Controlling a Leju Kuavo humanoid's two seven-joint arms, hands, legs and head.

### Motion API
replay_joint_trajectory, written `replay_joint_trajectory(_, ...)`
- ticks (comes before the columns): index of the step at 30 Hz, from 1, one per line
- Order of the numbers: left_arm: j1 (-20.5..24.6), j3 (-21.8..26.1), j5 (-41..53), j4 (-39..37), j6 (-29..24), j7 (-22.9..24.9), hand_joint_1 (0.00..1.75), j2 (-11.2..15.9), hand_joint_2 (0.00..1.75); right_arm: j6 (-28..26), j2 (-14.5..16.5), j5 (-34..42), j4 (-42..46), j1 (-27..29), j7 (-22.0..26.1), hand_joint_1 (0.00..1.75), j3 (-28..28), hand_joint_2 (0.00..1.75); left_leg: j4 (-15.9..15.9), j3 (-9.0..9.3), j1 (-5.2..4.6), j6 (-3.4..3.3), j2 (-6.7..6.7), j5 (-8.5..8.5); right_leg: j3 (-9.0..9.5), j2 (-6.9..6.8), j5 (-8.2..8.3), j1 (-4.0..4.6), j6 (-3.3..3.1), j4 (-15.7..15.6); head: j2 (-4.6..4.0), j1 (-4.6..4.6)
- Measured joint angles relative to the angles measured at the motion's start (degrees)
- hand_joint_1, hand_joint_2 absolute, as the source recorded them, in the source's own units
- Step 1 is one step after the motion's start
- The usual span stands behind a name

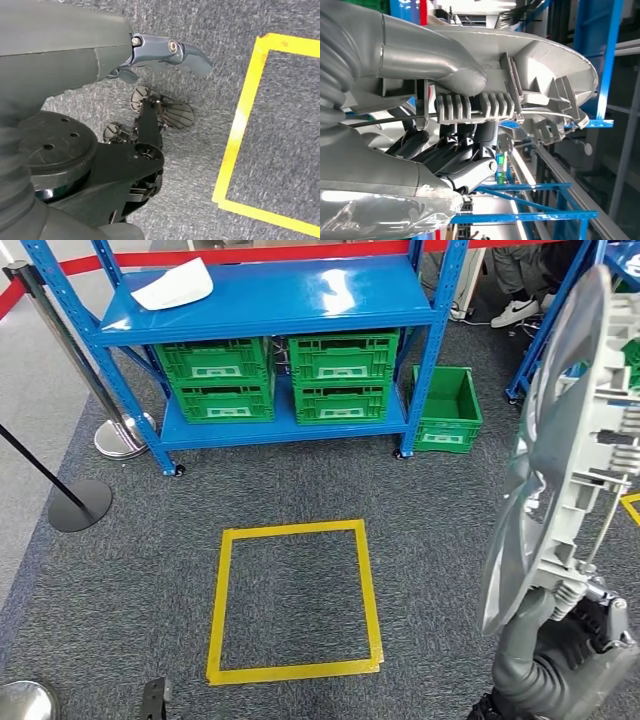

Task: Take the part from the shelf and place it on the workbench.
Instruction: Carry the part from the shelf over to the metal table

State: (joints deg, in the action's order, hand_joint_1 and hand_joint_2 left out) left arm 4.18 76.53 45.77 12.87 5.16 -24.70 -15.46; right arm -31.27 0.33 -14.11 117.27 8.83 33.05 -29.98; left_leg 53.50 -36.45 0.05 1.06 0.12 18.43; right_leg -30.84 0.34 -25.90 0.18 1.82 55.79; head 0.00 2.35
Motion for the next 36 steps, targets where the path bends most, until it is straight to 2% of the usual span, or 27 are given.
replay_joint_trajectory(2,-0.1,0.0,0.3,0.0,0.0,0.3,0.0,-0.1,1.75,0.0,0.0,-0.3,0.0,0.2,-0.4,1.75,0.0,1.75,-1.6,0.68,0.36,-0.67,-0.16,-0.66,0.03,-0.07,-0.52,0.05,0.35,0.3,0.0,0.1)
replay_joint_trajectory(3,-0.1,-0.1,0.4,0.0,0.0,0.3,0.0,-0.2,1.75,0.0,0.0,-0.4,0.0,0.3,-0.5,1.75,0.0,1.75,-2.4,1.07,0.61,-0.73,-0.25,-1.17,-0.48,-0.07,-1.72,0.12,0.55,1.6,0.0,0.04)
replay_joint_trajectory(4,-0.1,-0.1,0.5,0.0,0.0,0.3,0.0,-0.3,1.75,0.0,0.0,-0.5,0.0,0.3,-0.5,1.75,0.0,1.75,-3.0,1.31,0.9,-0.64,-0.38,-1.6,-1.52,-0.05,-3.62,0.01,0.77,4.2,0.0,-0.05)
replay_joint_trajectory(6,-0.2,-0.1,0.5,0.0,0.0,0.4,0.0,-0.3,1.75,-0.1,0.0,-0.6,-0.1,0.4,-0.5,1.75,0.0,1.75,-3.1,1.08,1.08,-0.34,-0.76,-1.96,-4.59,-0.04,-7.98,-0.49,1.49,11.6,0.0,-0.16)
replay_joint_trajectory(7,-0.2,-0.1,0.5,0.0,0.0,0.4,0.0,-0.3,1.75,-0.1,0.0,-0.6,-0.1,0.4,-0.5,1.75,0.0,1.75,-3.1,0.81,1.24,-0.11,-1.08,-2.1,-5.59,-0.04,-9.12,-0.85,1.89,14.3,0.0,-0.14)
replay_joint_trajectory(8,-0.2,-0.1,0.5,0.0,0.0,0.4,0.0,-0.3,1.75,-0.1,0.0,-0.6,-0.1,0.4,-0.5,1.75,0.0,1.75,-3.0,0.46,1.48,0.2,-1.5,-2.29,-5.61,-0.04,-9.18,-1.23,2.34,15.0,0.0,-0.13)
replay_joint_trajectory(9,-0.2,-0.2,0.5,0.0,0.0,0.4,0.0,-0.3,1.75,-0.1,0.0,-0.6,-0.2,0.5,-0.5,1.75,0.0,1.75,-2.7,0.01,1.83,0.62,-2.01,-2.5,-4.42,-0.01,-8.16,-1.66,2.82,13.3,0.0,-0.12)
replay_joint_trajectory(11,-0.2,-0.3,0.5,0.0,0.0,0.4,0.0,-0.2,1.75,-0.2,0.0,-0.6,-0.2,0.5,-0.6,1.75,0.0,1.75,-1.6,-1.15,2.51,1.84,-3.21,-2.78,-0.21,1.18,-5.34,-2.56,4.11,6.2,0.01,-0.22)
replay_joint_trajectory(12,-0.3,-0.4,0.5,0.1,0.0,0.4,0.0,-0.2,1.75,-0.2,0.0,-0.7,-0.3,0.5,-0.6,1.75,0.0,1.75,-0.7,-1.69,2.65,2.54,-3.72,-2.75,1.19,1.95,-4.46,-2.88,4.14,3.6,0.01,-0.42)
replay_joint_trajectory(13,-0.4,-0.5,0.5,0.1,0.0,0.4,0.0,-0.1,1.75,-0.2,0.0,-0.7,-0.3,0.6,-0.7,1.75,0.0,1.75,0.0,-2.08,2.64,3.07,-4.09,-2.73,1.82,2.59,-4.12,-3.04,3.8,2.5,0.01,-0.44)
replay_joint_trajectory(14,-0.5,-0.5,0.5,0.2,0.0,0.5,0.0,0.0,1.75,-0.3,0.0,-0.7,-0.3,0.6,-0.7,1.75,0.0,1.75,0.3,-2.24,2.53,3.37,-4.3,-2.79,1.59,2.83,-4.2,-2.93,3.07,2.9,0.01,-0.3)
replay_joint_trajectory(15,-0.6,-0.6,0.5,0.2,0.0,0.5,0.0,-0.1,1.75,-0.3,0.0,-0.7,-0.3,0.7,-0.7,1.75,0.0,1.75,0.3,-2.36,2.51,3.52,-4.44,-2.99,1.4,2.49,-4.04,-2.87,2.07,3.3,0.01,-0.02)
replay_joint_trajectory(17,-0.7,-0.6,0.5,0.2,-0.1,0.5,0.0,0.0,1.75,-0.2,0.0,-0.7,-0.3,0.7,-0.7,1.75,0.0,1.75,0.5,-2.77,2.65,3.57,-4.07,-3.02,0.87,1.61,-3.72,-2.55,0.83,4.1,0.01,0.72)
replay_joint_trajectory(18,-0.8,-0.6,0.5,0.2,-0.1,0.5,0.0,0.0,1.75,-0.2,0.0,-0.7,-0.3,0.7,-0.7,1.75,0.0,1.75,1.9,-3.53,2.63,3.5,-3.33,-1.86,0.57,1.14,-3.45,-2.38,0.28,4.2,0.01,0.98)
replay_joint_trajectory(19,-0.8,-0.7,0.5,0.2,-0.1,0.5,0.0,0.0,1.75,-0.2,0.0,-0.7,-0.3,0.8,-0.7,1.75,0.0,1.75,4.8,-4.8,2.51,3.34,-2.44,0.17,0.19,0.6,-3.12,-2.22,-0.21,4.2,0.0,1.22)
replay_joint_trajectory(20,-0.8,-0.7,0.5,0.2,-0.1,0.5,0.0,0.0,1.75,-0.2,0.0,-0.7,-0.3,0.8,-0.7,1.75,0.0,1.75,9.0,-6.53,2.29,3.06,-1.54,2.89,-0.12,0.07,-2.85,-1.99,-0.55,4.1,0.0,1.47)
replay_joint_trajectory(22,-0.7,-0.9,0.5,0.2,-0.1,0.5,0.0,-0.1,1.75,-0.3,0.0,-0.7,-0.3,0.9,-0.7,1.75,0.0,1.75,17.7,-9.65,1.9,2.53,-1.01,7.46,-0.76,-1.29,-2.48,-1.51,-0.85,4.1,0.0,1.73)
replay_joint_trajectory(23,-0.7,-0.9,0.5,0.2,-0.1,0.5,0.0,-0.1,1.75,-0.3,0.0,-0.7,-0.3,0.9,-0.7,1.75,0.0,1.75,19.8,-9.95,1.72,2.19,-0.96,8.45,-0.98,-2.05,-2.41,-1.27,-0.89,4.1,0.0,1.78)
replay_joint_trajectory(24,-0.8,-1.0,0.5,0.2,-0.1,0.5,0.0,-0.1,1.75,-0.3,0.0,-0.7,-0.3,0.9,-0.7,1.75,0.0,1.75,19.6,-9.01,1.5,1.78,-0.83,8.45,-1.09,-2.82,-2.37,-1.06,-0.9,4.1,0.0,1.79)
replay_joint_trajectory(25,-0.8,-1.0,0.5,0.2,-0.1,0.5,0.0,0.0,1.75,-0.3,0.0,-0.7,-0.3,0.9,-0.8,1.75,0.0,1.75,17.1,-6.89,1.23,1.29,-0.42,7.66,-1.12,-3.55,-2.36,-0.9,-0.89,4.1,0.0,1.79)
replay_joint_trajectory(27,-0.6,-1.0,0.5,0.2,-0.1,0.5,0.0,0.0,1.75,-0.3,0.0,-0.7,-0.3,0.9,-0.9,1.75,-0.1,1.75,9.5,-1.38,0.38,0.39,2.17,5.97,-1.02,-4.89,-2.51,-0.55,-0.64,4.2,0.0,1.88)
replay_joint_trajectory(28,-0.4,-1.0,0.5,0.2,-0.1,0.5,0.0,0.0,1.75,-0.3,0.0,-0.7,-0.3,1.0,-0.9,1.75,-0.1,1.75,6.7,0.46,0.0,0.19,3.23,5.61,-0.95,-5.5,-2.62,-0.37,-0.4,4.2,0.0,1.86)
replay_joint_trajectory(29,-0.3,-1.0,0.5,0.2,-0.2,0.5,0.0,-0.1,1.75,-0.4,0.0,-0.7,-0.2,1.0,-1.0,1.75,-0.1,1.75,5.1,1.41,-0.3,0.11,3.88,5.6,-0.82,-6.11,-2.72,-0.21,-0.11,4.1,0.01,1.86)
replay_joint_trajectory(31,-0.4,-1.0,0.5,0.2,-0.3,0.5,0.0,-0.1,1.75,-0.5,0.0,-0.7,-0.2,0.9,-1.1,1.75,-0.1,1.75,4.5,1.36,-0.44,-0.01,2.85,5.65,-0.41,-7.32,-2.8,-0.11,0.47,3.7,0.01,1.78)
replay_joint_trajectory(32,-0.5,-1.0,0.5,0.2,-0.3,0.5,0.0,-0.1,1.75,-0.5,0.0,-0.7,-0.2,0.8,-1.1,1.75,-0.1,1.75,4.4,1.35,-0.34,-0.25,2.17,5.53,-0.25,-7.3,-3.03,-0.19,0.78,3.8,0.01,1.75)
replay_joint_trajectory(34,-0.6,-1.0,0.5,0.2,-0.4,0.5,0.0,-0.2,1.75,-0.6,0.0,-0.7,-0.2,0.8,-1.2,1.75,-0.1,1.75,4.1,1.39,-0.08,-0.86,0.8,5.23,-1.24,-4.98,-5.09,-0.36,1.25,6.5,0.01,1.61)
replay_joint_trajectory(36,-0.5,-1.0,0.5,0.2,-0.5,0.5,0.0,-0.2,1.75,-0.6,0.0,-0.7,-0.1,0.8,-1.3,1.75,-0.1,1.75,4.1,1.28,-0.02,-1.3,-0.59,5.06,-4.5,-1.79,-8.84,-0.41,1.43,13.6,0.01,1.37)
